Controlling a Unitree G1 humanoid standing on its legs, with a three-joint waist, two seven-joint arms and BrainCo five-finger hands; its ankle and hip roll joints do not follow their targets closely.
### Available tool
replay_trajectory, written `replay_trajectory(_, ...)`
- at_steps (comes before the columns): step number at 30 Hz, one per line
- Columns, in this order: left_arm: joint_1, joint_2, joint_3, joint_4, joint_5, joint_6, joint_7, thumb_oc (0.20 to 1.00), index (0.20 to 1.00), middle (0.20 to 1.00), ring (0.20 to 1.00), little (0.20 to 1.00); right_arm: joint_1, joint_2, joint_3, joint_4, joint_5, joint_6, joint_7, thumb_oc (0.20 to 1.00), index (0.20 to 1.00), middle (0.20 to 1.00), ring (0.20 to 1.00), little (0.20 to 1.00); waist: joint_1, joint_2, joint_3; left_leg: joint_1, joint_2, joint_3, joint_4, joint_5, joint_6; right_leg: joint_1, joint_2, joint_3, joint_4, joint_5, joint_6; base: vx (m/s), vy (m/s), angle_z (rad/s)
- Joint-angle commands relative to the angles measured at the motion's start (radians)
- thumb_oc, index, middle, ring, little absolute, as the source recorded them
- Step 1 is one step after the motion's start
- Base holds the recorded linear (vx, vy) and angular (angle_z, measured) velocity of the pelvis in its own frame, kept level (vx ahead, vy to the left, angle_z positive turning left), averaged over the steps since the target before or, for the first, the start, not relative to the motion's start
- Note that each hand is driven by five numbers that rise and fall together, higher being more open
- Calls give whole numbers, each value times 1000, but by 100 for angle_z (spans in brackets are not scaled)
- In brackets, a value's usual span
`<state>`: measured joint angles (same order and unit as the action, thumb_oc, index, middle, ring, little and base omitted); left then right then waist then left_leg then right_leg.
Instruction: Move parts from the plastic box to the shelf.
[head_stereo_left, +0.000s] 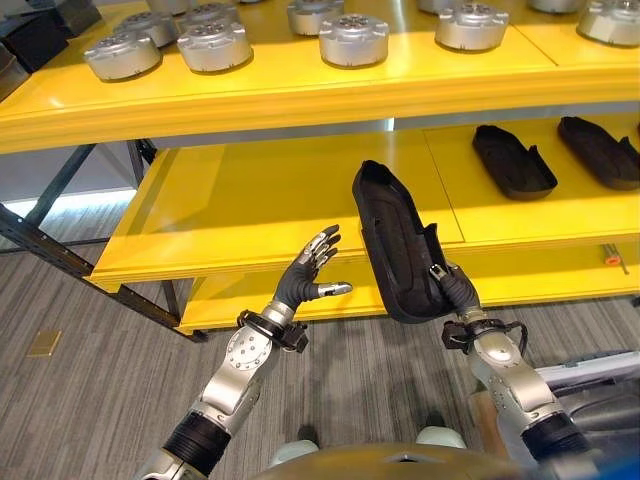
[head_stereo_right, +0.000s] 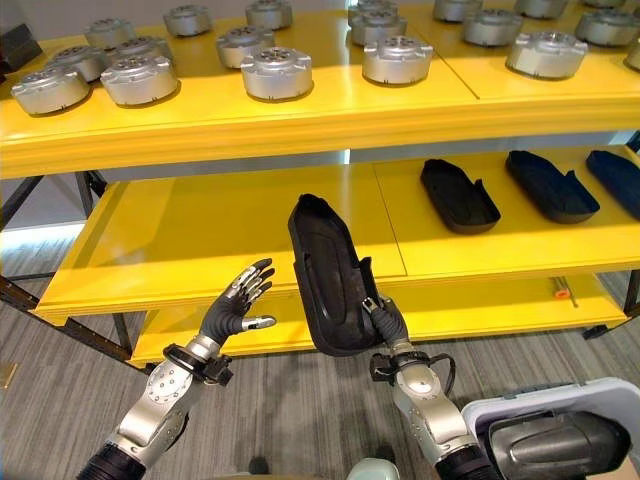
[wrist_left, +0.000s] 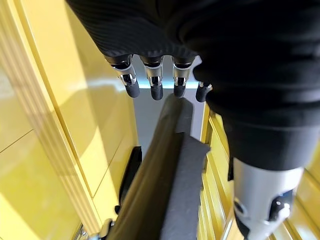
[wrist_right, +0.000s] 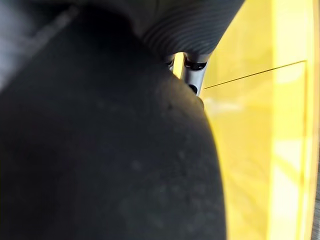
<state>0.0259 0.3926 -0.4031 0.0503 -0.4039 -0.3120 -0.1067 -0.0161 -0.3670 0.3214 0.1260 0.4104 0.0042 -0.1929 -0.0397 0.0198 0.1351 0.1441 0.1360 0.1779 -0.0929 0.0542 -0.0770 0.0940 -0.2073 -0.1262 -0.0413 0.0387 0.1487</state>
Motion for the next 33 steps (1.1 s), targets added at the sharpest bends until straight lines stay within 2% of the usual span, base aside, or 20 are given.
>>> replay_trajectory(1,-11,9,11,-70,-14,-22,-34,1000,1000,1000,1000,1000,-135,0,-50,-71,1,-89,-20,200,200,200,200,200,11,-21,-9,-32,16,-30,16,27,29,12,41,-33,89,-35,-64,130,-63,-2)
replay_trajectory(9,12,41,-13,-109,-24,5,-37,1000,1000,1000,1000,1000,-296,-23,-89,6,-9,-24,-75,200,200,200,200,200,56,-28,14,-58,22,-54,29,33,17,11,49,-49,85,-40,-73,79,-36,4)
replay_trajectory(17,-12,57,-50,-134,-60,45,-34,1000,1000,1000,1000,1000,-480,-75,-141,139,-29,72,-116,200,200,200,200,200,85,-13,42,-89,30,-75,55,43,6,-5,48,-67,112,-50,-84,59,8,5)
replay_trajectory(20,-36,68,-85,-144,-76,58,-26,1000,1000,1000,1000,1000,-607,-97,-156,223,-19,131,-136,200,200,200,200,200,98,0,61,-110,24,-88,71,43,3,-25,46,-72,137,-61,-90,37,29,9)
replay_trajectory(25,-49,68,-108,-144,-84,42,-28,1000,1000,1000,1000,1000,-663,-112,-156,269,2,140,-119,200,200,200,200,200,102,11,80,-127,15,-90,79,46,6,-48,38,-73,152,-60,-91,-38,33,4)
replay_trajectory(30,-31,60,-119,-144,-80,27,-16,1000,1000,1000,1000,1000,-620,-92,-138,249,11,129,-102,200,200,200,200,200,87,13,80,-106,15,-80,71,45,10,-36,35,-67,149,-58,-91,17,13,0)
replay_trajectory(32,-20,50,-120,-132,-81,13,-12,1000,1000,1000,1000,1000,-578,-72,-124,215,3,115,-100,200,200,200,200,200,76,12,71,-85,18,-70,61,44,12,-24,35,-60,141,-55,-90,66,3,-2)
replay_trajectory(33,-13,46,-120,-131,-84,10,-11,1000,1000,1000,1000,1000,-562,-62,-116,203,14,84,-114,200,200,200,200,200,71,12,66,-74,19,-65,55,43,13,-16,36,-55,135,-53,-88,36,-9,0)
